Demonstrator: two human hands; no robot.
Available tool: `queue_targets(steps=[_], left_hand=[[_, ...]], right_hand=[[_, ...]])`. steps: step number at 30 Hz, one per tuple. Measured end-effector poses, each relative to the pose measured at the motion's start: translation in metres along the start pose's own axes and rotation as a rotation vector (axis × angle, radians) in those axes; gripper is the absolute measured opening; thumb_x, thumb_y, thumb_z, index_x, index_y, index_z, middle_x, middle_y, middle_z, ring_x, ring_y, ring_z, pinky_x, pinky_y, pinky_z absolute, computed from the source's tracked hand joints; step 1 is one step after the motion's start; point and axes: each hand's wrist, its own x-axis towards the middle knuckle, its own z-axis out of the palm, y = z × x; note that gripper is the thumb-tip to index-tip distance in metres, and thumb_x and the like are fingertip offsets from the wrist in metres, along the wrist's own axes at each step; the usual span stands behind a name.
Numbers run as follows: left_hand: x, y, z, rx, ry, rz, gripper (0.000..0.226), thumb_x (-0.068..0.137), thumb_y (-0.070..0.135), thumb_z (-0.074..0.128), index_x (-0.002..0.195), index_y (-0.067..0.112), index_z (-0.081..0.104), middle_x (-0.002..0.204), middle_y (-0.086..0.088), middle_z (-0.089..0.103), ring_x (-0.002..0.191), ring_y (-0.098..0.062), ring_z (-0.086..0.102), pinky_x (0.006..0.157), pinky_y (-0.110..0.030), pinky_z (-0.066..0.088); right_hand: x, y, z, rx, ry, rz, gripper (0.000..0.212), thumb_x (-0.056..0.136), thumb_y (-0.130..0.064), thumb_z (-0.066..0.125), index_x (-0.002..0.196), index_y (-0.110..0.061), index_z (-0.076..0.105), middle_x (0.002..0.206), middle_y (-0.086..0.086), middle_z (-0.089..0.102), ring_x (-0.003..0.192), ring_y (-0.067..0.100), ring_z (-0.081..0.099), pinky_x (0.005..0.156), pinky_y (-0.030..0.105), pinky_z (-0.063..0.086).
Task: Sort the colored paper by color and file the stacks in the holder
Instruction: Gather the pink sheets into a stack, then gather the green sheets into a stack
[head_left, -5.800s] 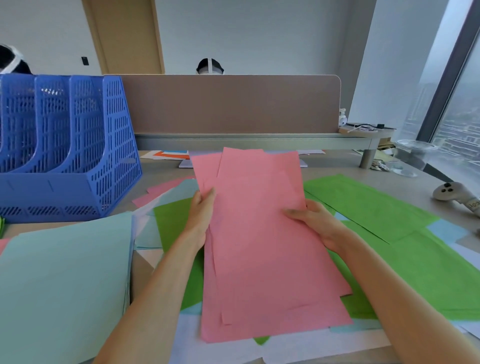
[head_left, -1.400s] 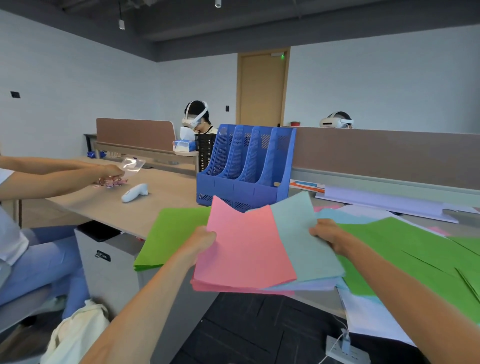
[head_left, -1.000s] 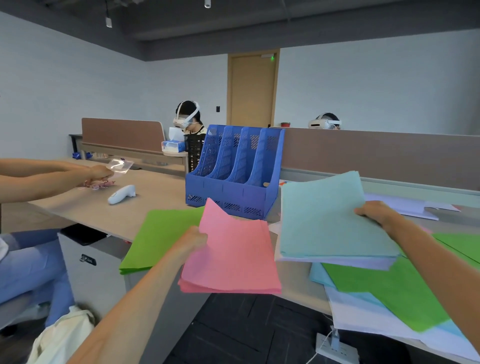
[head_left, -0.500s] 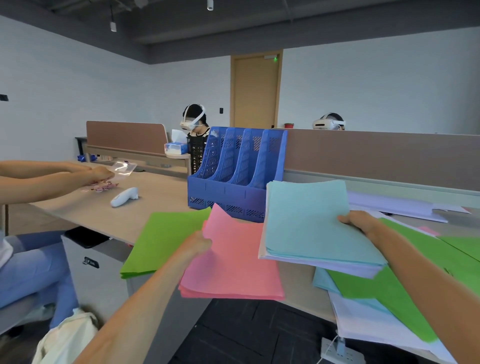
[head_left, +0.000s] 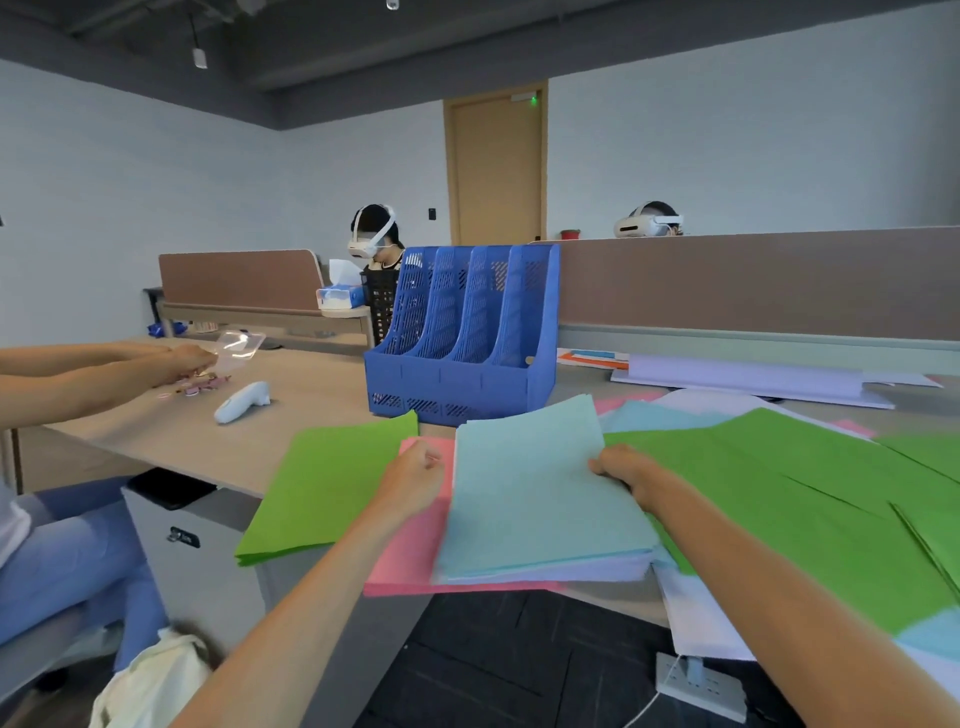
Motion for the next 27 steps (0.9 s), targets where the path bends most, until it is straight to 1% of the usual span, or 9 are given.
queue_targets(steps=[5,11,14,16,19,22,23,25,27], left_hand=[[0.002,0.033,0.019,-0.129,-0.017,0.053,0.021,0.094,0.012,0.048,0.111,0.013,0.060,0.109,-0.004,0.062,0.089,-0.015,0.056,0.067,-0.021,0.038],[0.002,0.101,0.064,-0.322,-0.147,0.104,0.016,0.093,0.015,0.050,0.105,0.017,0.059,0.110,-0.001,0.063,0.103,-0.018,0.058,0.086,-0.029,0.045],[-0.003,0.136,0.095,-0.517,-0.296,0.018,0.014,0.095,0.013,0.045,0.103,0.017,0.055,0.110,-0.005,0.062,0.094,-0.018,0.057,0.090,-0.034,0.049],[-0.007,0.157,0.118,-0.577,-0.373,-0.031,0.011,0.095,0.014,0.045,0.093,0.022,0.052,0.099,-0.003,0.056,0.089,-0.017,0.051,0.083,-0.032,0.047],[-0.015,0.178,0.142,-0.586,-0.453,-0.118,0.015,0.096,0.012,0.044,0.083,0.021,0.046,0.086,0.000,0.042,0.075,-0.015,0.040,0.070,-0.028,0.035],[-0.018,0.190,0.156,-0.618,-0.528,-0.207,0.019,0.096,0.015,0.047,0.115,0.011,0.048,0.109,-0.007,0.047,0.097,-0.017,0.057,0.083,-0.027,0.042],[-0.018,0.194,0.158,-0.648,-0.539,-0.227,0.022,0.097,0.015,0.047,0.118,0.011,0.047,0.104,-0.006,0.049,0.094,-0.010,0.062,0.075,-0.018,0.047],[-0.017,0.198,0.159,-0.684,-0.525,-0.243,0.011,0.096,0.012,0.047,0.107,0.013,0.048,0.082,-0.001,0.049,0.056,-0.005,0.060,0.038,-0.011,0.040],[-0.012,0.200,0.161,-0.762,-0.503,-0.305,0.008,0.092,0.009,0.050,0.099,0.013,0.052,0.077,-0.002,0.054,0.055,-0.012,0.057,0.044,-0.016,0.041]], right_hand=[[-0.014,-0.002,0.000,-0.003,0.013,-0.022,0.021,0.094,-0.007,0.057,0.073,-0.007,0.055,0.067,0.009,0.054,0.046,0.015,0.053,0.043,0.020,0.043],[-0.038,0.000,-0.057,-0.173,0.112,-0.100,0.016,0.098,-0.013,0.048,0.106,-0.001,0.056,0.099,0.011,0.064,0.044,0.012,0.063,0.036,0.024,0.050],[-0.049,0.021,-0.103,-0.253,0.281,-0.158,0.015,0.094,-0.012,0.049,0.085,-0.013,0.061,0.096,0.008,0.069,0.056,0.015,0.064,0.037,0.023,0.048],[-0.055,0.035,-0.128,-0.341,0.413,-0.180,0.017,0.091,-0.015,0.053,0.077,-0.015,0.063,0.088,0.011,0.071,0.066,0.023,0.066,0.047,0.031,0.055],[-0.062,0.053,-0.153,-0.518,0.535,-0.171,0.019,0.093,-0.023,0.054,0.093,-0.014,0.070,0.096,0.012,0.071,0.091,0.032,0.067,0.077,0.035,0.055],[-0.064,0.068,-0.171,-0.703,0.548,-0.118,0.037,0.093,-0.035,0.053,0.122,-0.015,0.064,0.127,0.012,0.063,0.120,0.031,0.055,0.100,0.040,0.046],[-0.065,0.072,-0.176,-0.781,0.524,-0.065,0.045,0.094,-0.042,0.051,0.130,-0.016,0.057,0.137,0.013,0.055,0.130,0.031,0.046,0.108,0.044,0.039],[-0.067,0.081,-0.181,-0.885,0.434,0.043,0.059,0.094,-0.055,0.041,0.142,-0.020,0.044,0.151,0.011,0.038,0.142,0.033,0.027,0.116,0.052,0.023],[-0.069,0.089,-0.182,-0.960,0.347,0.079,0.066,0.094,-0.062,0.034,0.147,-0.023,0.036,0.155,0.008,0.031,0.144,0.032,0.023,0.117,0.053,0.018]])
